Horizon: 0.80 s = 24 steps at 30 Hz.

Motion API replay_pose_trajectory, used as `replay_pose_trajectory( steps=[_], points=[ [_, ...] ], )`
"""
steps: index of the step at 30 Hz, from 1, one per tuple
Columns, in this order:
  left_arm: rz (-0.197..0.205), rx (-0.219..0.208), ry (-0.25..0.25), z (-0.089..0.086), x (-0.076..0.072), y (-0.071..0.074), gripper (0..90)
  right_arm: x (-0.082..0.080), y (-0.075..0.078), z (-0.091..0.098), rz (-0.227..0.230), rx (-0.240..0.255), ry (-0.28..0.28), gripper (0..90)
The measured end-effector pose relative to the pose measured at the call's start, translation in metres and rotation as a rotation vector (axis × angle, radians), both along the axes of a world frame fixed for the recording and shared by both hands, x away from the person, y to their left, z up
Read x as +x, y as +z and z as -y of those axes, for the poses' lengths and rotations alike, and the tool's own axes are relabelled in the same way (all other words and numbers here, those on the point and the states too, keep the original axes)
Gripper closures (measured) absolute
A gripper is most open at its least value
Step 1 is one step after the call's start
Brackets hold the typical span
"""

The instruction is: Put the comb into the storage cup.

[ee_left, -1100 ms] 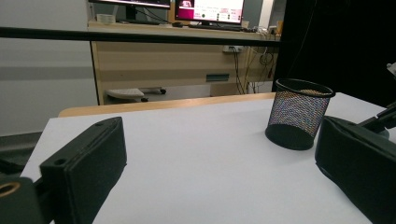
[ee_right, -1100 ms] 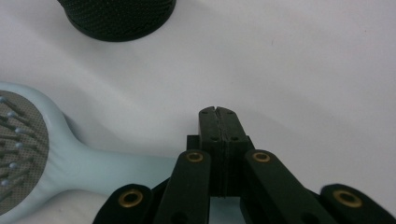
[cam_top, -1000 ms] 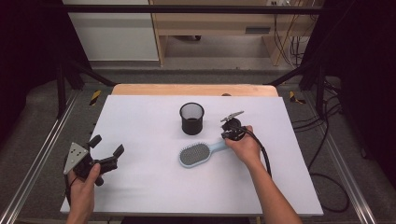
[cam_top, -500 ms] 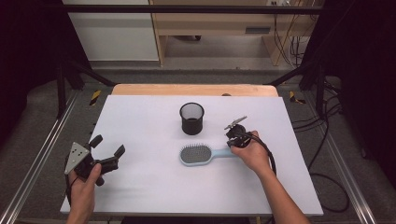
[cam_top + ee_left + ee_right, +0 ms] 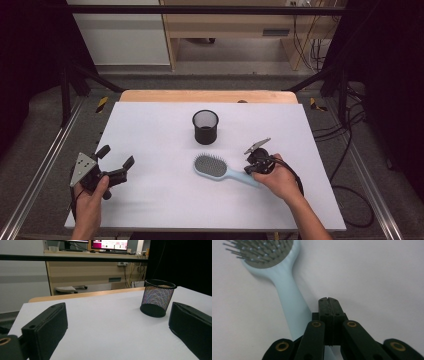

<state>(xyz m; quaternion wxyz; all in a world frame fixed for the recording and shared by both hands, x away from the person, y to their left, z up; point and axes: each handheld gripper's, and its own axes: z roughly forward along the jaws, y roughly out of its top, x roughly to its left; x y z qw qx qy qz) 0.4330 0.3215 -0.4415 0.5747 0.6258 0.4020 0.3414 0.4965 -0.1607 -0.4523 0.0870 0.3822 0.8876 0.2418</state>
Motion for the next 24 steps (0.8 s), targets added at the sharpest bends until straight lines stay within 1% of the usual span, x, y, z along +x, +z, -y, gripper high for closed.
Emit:
replay_pose_trajectory(
  steps=[1,3,4,5,6,9,10,11,12,13,17,21,22,23,24],
  points=[
    [-0.001,0.0,-0.002,0.0,0.0,0.0,2.3,-0.004,0.0,-0.002,-0.003,0.004,-0.001,90.0],
    [-0.003,-0.002,-0.007,0.001,0.0,0.0,2.2,-0.006,-0.001,-0.003,0.005,0.001,0.01,90.0],
    [-0.003,0.0,-0.009,0.001,0.0,0.0,2.2,-0.009,-0.001,-0.004,0.004,-0.001,0.012,90.0],
    [-0.002,0.001,-0.01,0.001,0.0,0.0,2.2,-0.016,-0.003,-0.007,-0.002,0.004,0.008,90.0],
    [-0.003,0.002,-0.01,0.001,0.0,0.0,2.3,-0.018,-0.003,-0.007,0.005,0.002,0.015,90.0],
    [-0.005,0.0,-0.01,0.001,0.0,0.0,2.3,-0.026,-0.002,-0.01,0.009,0.019,0.006,90.0],
    [-0.005,0.0,-0.01,0.001,0.0,0.0,2.3,-0.026,-0.002,-0.01,0.009,0.019,0.006,90.0],
    [-0.005,-0.001,-0.009,0.001,0.0,-0.001,2.2,-0.032,-0.002,-0.014,0.01,0.027,0.018,90.0],
    [-0.005,-0.001,-0.009,0.001,0.0,-0.001,2.2,-0.032,-0.002,-0.014,0.01,0.027,0.018,90.0],
    [-0.004,0.0,-0.009,0.001,0.0,0.0,2.3,-0.037,-0.003,-0.018,0.01,0.026,0.027,90.0],
    [-0.004,0.001,0.003,0.0,0.001,0.0,2.3,-0.044,-0.002,-0.022,0.023,0.034,0.03,90.0],
    [-0.011,-0.007,0.007,-0.001,0.001,-0.001,2.3,-0.046,-0.003,-0.024,0.037,0.036,0.034,90.0],
    [-0.011,-0.008,0.008,-0.001,0.001,-0.001,2.3,-0.046,-0.003,-0.024,0.049,0.042,0.024,90.0],
    [-0.007,-0.003,0.014,-0.002,0.0,-0.001,2.3,-0.046,-0.003,-0.024,0.049,0.042,0.024,90.0],
    [-0.008,-0.006,0.01,-0.002,0.0,-0.001,2.3,-0.046,-0.003,-0.023,0.056,0.059,0.016,90.0]
  ],
)
